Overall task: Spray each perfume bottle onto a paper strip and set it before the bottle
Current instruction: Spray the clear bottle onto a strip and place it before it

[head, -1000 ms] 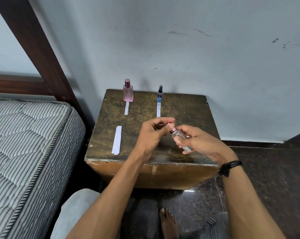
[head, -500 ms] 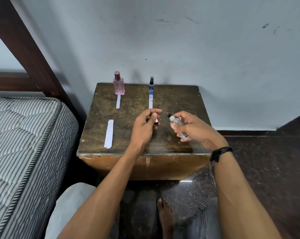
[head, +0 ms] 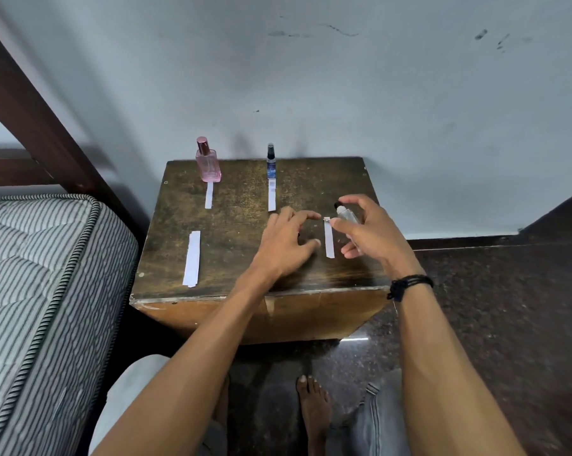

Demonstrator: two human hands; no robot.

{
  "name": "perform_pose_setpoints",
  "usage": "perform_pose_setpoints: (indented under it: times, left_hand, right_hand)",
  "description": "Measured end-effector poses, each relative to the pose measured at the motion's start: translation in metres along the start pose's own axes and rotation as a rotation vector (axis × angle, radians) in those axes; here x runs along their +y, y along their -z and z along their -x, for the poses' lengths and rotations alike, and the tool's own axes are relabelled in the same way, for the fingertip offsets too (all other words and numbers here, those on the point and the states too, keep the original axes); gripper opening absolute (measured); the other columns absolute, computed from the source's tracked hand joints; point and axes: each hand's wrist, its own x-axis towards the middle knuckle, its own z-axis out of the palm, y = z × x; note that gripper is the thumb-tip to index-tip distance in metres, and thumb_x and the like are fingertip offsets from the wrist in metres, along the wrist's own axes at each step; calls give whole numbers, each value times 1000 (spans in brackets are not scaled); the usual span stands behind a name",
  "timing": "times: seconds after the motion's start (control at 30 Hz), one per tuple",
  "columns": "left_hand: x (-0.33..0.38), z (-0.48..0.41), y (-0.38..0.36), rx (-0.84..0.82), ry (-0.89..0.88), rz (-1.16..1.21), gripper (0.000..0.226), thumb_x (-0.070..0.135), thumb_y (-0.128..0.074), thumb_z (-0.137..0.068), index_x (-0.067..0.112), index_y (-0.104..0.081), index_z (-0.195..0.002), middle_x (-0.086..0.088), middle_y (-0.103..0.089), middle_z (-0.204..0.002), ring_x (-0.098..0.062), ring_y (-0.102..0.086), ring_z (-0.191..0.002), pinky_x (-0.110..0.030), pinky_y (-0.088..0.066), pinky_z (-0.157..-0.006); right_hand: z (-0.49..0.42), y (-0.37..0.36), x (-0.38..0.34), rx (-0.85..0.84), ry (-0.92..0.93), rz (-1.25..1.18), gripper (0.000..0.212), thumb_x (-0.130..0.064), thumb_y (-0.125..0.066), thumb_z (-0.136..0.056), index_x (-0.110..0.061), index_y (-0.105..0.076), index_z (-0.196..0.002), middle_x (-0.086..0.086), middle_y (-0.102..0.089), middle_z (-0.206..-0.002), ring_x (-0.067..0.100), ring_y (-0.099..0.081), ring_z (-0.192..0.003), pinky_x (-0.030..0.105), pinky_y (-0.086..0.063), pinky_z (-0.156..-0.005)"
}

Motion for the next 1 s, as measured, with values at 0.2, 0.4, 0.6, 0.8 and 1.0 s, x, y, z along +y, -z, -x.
perform_pose_setpoints:
  times: [0.2, 0.4, 0.6, 0.8, 1.0]
  left_hand:
    - [-6, -4, -14, -4, -35, -236, 52, 57, -57, -88, 50, -47, -138, 11, -37, -110, -16, -32, -112, -37, -27, -95]
    - [-10, -9, -22, 14, -51, -392, 58, 68, -51, -86, 51, -45, -141, 4, -41, -121, -21, -32, -113, -40, -27, -94]
    - [-11, -10, -19, -3, -26, -399, 59, 68, -52, -86, 48, -47, -141, 3, -40, -123, -23, -33, -116, -41, -29, -96]
    - [-17, -17, -7, 27, 34, -368, 65, 62, -56, -84, 48, -39, -145, 4, -38, -122, -22, -33, -114, -41, -29, -99]
    - [-15, -17, -7, 8, 37, -385, 59, 62, -55, -85, 50, -46, -141, 6, -37, -120, -22, -32, -114, -38, -25, -95]
  right_hand:
    - [-7, 7, 16, -48, -18, 101, 44, -31, -73, -94, -41, -58, -134, -2, -62, -112, 20, -74, -70, 29, -64, -68]
    - [-6, 1, 35, -80, 114, 123, 40, -29, -71, -95, -49, -58, -127, -7, -60, -95, 13, -63, -78, 29, -52, -71]
    - [0, -18, 46, 103, 287, 200, 56, -32, -71, -87, -56, -55, -134, -20, -62, -132, 8, -60, -118, 41, -49, -106]
    - [1, -30, 45, 246, 357, 245, 56, -27, -65, -90, -51, -55, -140, -11, -62, -118, 13, -64, -100, 35, -52, -91]
    - [-5, -36, 40, 233, 350, 312, 52, -29, -60, -93, -51, -54, -140, -9, -60, -118, 19, -64, -97, 33, -49, -82]
